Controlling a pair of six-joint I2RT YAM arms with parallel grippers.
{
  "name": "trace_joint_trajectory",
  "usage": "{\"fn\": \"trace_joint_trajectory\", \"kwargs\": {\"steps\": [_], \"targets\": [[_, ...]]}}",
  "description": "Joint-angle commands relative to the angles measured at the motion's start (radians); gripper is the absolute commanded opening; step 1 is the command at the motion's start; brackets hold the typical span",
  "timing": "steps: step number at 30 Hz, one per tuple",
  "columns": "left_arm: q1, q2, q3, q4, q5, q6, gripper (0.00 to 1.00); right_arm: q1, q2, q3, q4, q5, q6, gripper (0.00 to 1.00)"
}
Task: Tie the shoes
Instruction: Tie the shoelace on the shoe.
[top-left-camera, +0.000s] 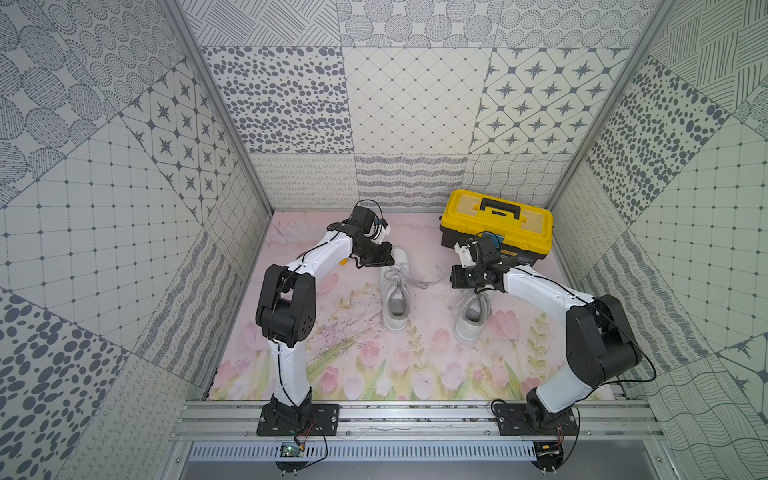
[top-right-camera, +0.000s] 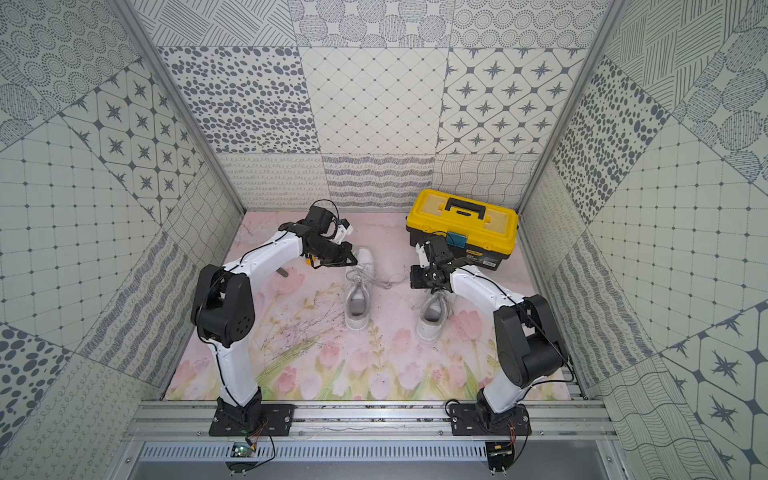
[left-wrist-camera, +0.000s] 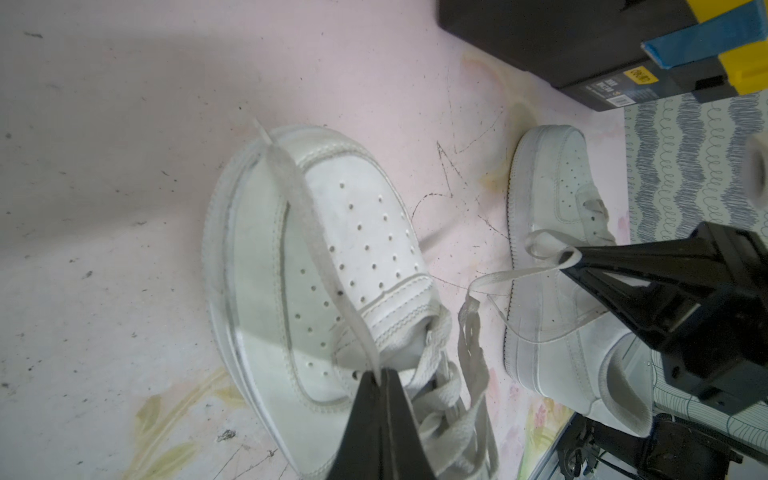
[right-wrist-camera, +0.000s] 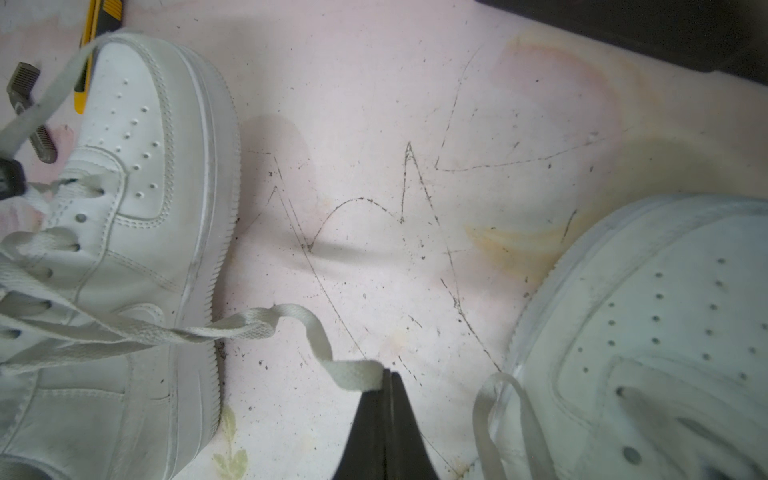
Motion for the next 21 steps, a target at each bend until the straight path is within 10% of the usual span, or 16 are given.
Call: {"fn": "trace_joint_trajectory", "kwargs": {"steps": [1, 12, 21], "targets": [[0.011, 0.015, -0.022, 0.054, 0.039, 0.006, 0.01, 0.002, -0.005, 0.02, 0.017, -0.001, -0.011, 0.0], [0.011, 0.043, -0.034, 0.06, 0.041, -0.003, 0.2, 0.002, 0.01, 0.02, 0.016, -0.007, -0.011, 0.0], [0.011, 0.025, -0.03, 0.048, 0.014, 0.004, 0.12, 0.001, -0.006, 0.024, 0.007, 0.01, -0.017, 0.0]]}}
